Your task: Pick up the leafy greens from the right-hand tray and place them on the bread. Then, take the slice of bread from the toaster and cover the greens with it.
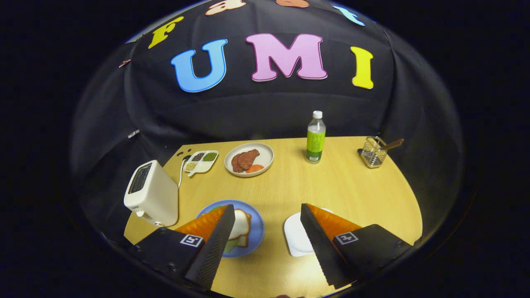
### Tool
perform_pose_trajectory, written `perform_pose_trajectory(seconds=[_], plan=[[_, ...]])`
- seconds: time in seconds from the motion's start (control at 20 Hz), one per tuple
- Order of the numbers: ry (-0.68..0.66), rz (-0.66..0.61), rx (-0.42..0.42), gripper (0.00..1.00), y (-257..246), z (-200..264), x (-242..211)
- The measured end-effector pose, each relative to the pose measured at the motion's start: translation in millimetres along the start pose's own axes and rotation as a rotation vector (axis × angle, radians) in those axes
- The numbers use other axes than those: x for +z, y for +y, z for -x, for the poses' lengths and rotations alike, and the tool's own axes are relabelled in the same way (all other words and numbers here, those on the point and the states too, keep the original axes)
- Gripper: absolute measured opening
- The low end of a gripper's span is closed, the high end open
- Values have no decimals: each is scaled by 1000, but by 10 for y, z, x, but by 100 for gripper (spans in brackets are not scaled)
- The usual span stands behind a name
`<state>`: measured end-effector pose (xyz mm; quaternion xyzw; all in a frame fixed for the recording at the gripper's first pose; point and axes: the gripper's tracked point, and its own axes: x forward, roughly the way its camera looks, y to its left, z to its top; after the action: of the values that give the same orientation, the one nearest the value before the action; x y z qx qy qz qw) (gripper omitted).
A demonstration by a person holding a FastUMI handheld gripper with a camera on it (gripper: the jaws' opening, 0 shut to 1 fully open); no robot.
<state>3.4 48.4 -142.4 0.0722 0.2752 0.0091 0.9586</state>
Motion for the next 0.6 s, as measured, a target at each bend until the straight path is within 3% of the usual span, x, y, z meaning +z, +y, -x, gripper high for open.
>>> perform_pose_trajectory(seconds=[0.3, 0.6], plan=[[-205, 53, -46, 99, -543, 740, 668], [-397, 9, -38, 99, -1036, 1430, 1185]])
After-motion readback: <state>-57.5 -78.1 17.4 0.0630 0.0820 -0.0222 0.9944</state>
